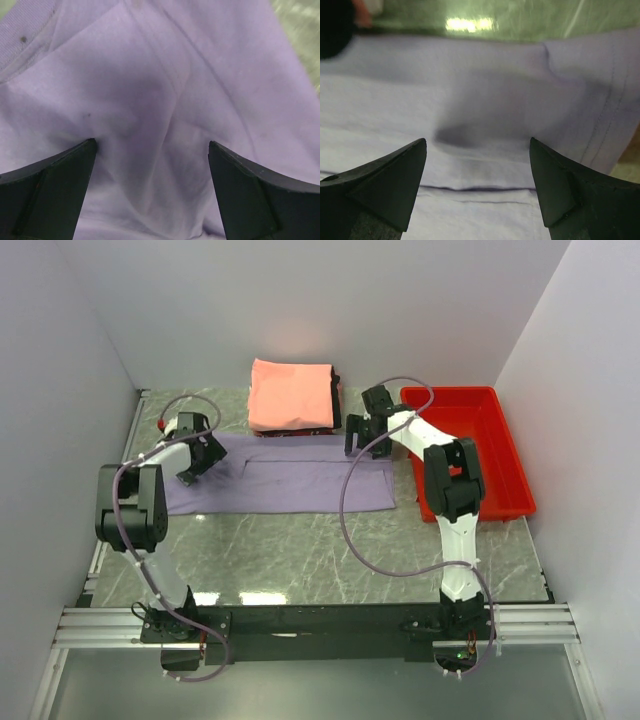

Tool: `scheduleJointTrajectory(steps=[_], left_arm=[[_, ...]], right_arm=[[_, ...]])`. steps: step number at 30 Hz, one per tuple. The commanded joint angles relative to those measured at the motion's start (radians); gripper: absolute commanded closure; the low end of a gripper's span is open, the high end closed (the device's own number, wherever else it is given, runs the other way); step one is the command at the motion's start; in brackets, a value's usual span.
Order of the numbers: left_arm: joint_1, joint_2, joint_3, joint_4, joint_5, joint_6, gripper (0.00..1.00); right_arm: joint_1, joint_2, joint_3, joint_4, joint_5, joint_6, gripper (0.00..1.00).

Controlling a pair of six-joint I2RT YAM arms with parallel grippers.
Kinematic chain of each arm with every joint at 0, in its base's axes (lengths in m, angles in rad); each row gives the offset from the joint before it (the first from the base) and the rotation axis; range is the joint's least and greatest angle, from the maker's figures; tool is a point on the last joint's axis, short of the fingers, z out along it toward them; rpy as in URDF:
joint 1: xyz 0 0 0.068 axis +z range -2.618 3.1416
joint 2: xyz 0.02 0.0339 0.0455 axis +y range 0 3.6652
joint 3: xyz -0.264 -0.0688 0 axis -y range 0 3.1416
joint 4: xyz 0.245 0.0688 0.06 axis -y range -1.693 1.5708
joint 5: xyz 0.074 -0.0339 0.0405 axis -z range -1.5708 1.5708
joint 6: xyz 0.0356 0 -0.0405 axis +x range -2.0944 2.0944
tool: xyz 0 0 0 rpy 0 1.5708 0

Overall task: Fold and stack the t-shirts
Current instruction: Fold the tshirt

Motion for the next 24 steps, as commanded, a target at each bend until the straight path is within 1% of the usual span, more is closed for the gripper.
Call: scheduleJointTrajectory(steps=[1, 3, 4, 8, 9, 10, 11, 12, 13, 14, 16, 17, 18, 19, 21, 22, 24], left_arm=[[0.002, 0.060, 0.072, 0.003, -0.020, -0.020, 0.00], [0.002, 0.097, 0.109, -0.012, -0.027, -0.015, 0.01], [0.004, 0.106, 0.120, -0.018, -0.031, -0.012, 0.01], [0.004, 0.140, 0.159, -0.009, -0.021, 0.006, 0.01], [0.004, 0.152, 0.169, -0.014, -0.021, 0.006, 0.01], [0.027, 0.160, 0.179, -0.018, -0.021, 0.012, 0.01], [0.025, 0.166, 0.201, -0.017, -0.021, 0.021, 0.01], [0.027, 0.182, 0.213, -0.020, -0.027, 0.034, 0.00], [0.027, 0.189, 0.228, -0.020, -0.029, 0.043, 0.00], [0.027, 0.198, 0.256, -0.017, -0.032, 0.052, 0.01], [0.032, 0.229, 0.288, -0.023, -0.044, 0.055, 0.00], [0.032, 0.238, 0.313, -0.018, -0.038, 0.063, 0.01], [0.033, 0.260, 0.325, -0.009, -0.034, 0.072, 0.00], [0.035, 0.269, 0.337, -0.004, -0.011, 0.077, 0.01], [0.033, 0.304, 0.379, -0.001, 0.011, 0.090, 0.01], [0.035, 0.313, 0.391, 0.002, 0.020, 0.094, 0.01], [0.033, 0.333, 0.416, 0.005, 0.035, 0.098, 0.01]], right_arm=[[-0.005, -0.050, -0.055, 0.002, -0.042, -0.013, 0.10], [-0.003, -0.070, -0.112, 0.024, -0.051, -0.011, 0.11], [-0.003, -0.083, -0.176, 0.045, -0.072, -0.010, 0.10], [0.001, -0.158, -0.325, 0.093, -0.120, -0.002, 0.11], [0.015, -0.172, -0.356, 0.098, -0.120, 0.004, 0.10], [0.027, -0.190, -0.423, 0.113, -0.120, 0.004, 0.11], [0.041, -0.234, -0.460, 0.124, -0.121, 0.006, 0.11], [0.081, -0.264, -0.499, 0.137, -0.120, 0.012, 0.11], [0.101, -0.291, -0.570, 0.144, -0.118, 0.018, 0.10], [0.129, -0.346, -0.603, 0.145, -0.115, 0.026, 0.11], [0.216, -0.405, -0.695, 0.134, -0.108, 0.049, 0.11], [0.248, -0.463, -0.726, 0.139, -0.108, 0.064, 0.10], [0.320, -0.485, -0.750, 0.142, -0.144, 0.088, 0.10], [0.357, -0.515, -0.784, 0.142, -0.161, 0.099, 0.10], [0.444, -0.528, -0.798, 0.142, -0.198, 0.130, 0.10], [0.522, -0.517, -0.781, 0.141, -0.216, 0.132, 0.10], [0.598, -0.497, -0.746, 0.141, -0.238, 0.138, 0.10]])
